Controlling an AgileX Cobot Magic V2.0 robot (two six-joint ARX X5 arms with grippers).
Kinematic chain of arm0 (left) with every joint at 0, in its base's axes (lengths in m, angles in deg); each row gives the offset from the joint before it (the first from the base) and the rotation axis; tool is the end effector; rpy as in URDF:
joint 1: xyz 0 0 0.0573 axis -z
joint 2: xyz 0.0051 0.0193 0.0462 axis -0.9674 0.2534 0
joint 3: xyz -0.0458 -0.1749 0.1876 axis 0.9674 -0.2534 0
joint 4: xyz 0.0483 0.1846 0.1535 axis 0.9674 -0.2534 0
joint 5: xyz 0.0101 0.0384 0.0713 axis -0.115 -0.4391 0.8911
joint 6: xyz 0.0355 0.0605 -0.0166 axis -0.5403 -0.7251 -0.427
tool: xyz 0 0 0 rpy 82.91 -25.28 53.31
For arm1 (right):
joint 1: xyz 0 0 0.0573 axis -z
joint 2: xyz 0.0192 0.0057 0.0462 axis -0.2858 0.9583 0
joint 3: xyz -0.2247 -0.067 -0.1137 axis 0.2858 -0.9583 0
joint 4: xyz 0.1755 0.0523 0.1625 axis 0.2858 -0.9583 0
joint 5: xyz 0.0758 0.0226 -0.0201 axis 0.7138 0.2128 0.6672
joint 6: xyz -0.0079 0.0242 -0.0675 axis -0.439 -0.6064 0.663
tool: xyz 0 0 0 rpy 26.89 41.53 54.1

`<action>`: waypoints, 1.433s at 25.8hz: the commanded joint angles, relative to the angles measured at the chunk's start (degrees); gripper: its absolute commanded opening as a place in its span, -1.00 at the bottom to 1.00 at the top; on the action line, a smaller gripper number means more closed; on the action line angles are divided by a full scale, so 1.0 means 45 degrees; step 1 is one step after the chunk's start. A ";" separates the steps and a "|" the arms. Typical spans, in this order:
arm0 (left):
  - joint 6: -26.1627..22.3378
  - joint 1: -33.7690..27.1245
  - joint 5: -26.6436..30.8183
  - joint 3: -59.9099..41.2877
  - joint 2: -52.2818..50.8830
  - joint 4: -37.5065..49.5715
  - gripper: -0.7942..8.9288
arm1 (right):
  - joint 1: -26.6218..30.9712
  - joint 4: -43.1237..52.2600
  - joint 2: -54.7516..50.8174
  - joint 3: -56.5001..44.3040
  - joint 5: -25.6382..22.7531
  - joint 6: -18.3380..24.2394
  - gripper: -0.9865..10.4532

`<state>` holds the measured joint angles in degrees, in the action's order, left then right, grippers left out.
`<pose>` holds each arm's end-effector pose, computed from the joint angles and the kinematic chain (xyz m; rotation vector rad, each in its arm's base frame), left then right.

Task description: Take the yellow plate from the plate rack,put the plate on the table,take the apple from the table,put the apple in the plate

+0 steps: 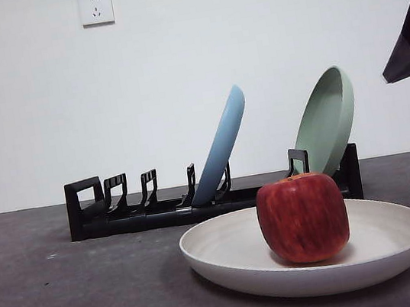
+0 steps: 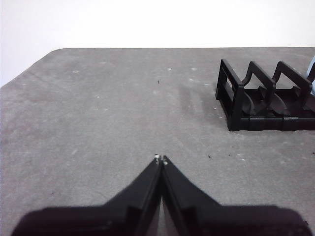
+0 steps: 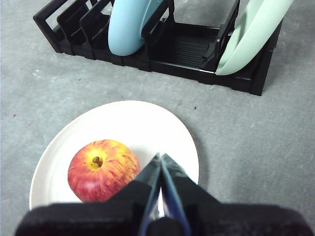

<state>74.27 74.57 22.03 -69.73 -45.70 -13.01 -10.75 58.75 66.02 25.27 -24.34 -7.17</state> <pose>0.1180 0.0036 0.1461 -0.0178 0.1749 0.0535 0.1521 0.0816 0.2130 0.0050 0.5504 0.4800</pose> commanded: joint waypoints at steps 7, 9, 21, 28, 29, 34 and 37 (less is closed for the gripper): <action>0.0087 -0.0044 -0.0044 -0.0165 -0.0015 0.0058 -0.84 | 0.2749 -0.0223 -0.3993 -0.0408 -0.0267 0.1841 -0.83; 0.0087 -0.0044 -0.0039 -0.0165 -0.0015 0.0058 -0.84 | 0.3925 -0.0126 -0.5105 -0.0772 -0.0267 0.1851 -0.83; 0.0087 -0.0044 -0.0044 -0.0165 -0.0015 0.0058 -0.84 | 0.5401 0.2875 -0.8228 -0.5090 -0.0277 0.1336 -0.83; 0.0087 -0.0044 -0.0044 -0.0165 -0.0015 0.0058 -0.84 | 0.5401 0.2074 -0.8908 -0.5882 -0.0277 0.0816 -0.83; 0.0083 -0.0044 -0.0044 -0.0165 -0.0015 0.0058 -0.84 | 0.5401 0.1938 -0.8908 -0.5882 -0.0282 0.0816 -0.83; 0.0087 -0.0044 -0.0039 -0.0160 -0.0015 0.0058 -0.84 | 0.5396 0.1418 -0.8908 -0.5882 -0.0267 0.0738 -0.83; 0.0087 -0.0044 -0.0044 -0.0165 -0.0015 0.0058 -0.84 | 0.5387 0.1418 -0.8908 -0.5882 -0.0262 0.0437 -0.83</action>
<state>74.27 74.57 21.98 -69.73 -45.70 -13.04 13.53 65.92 26.13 -0.72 -25.63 -3.73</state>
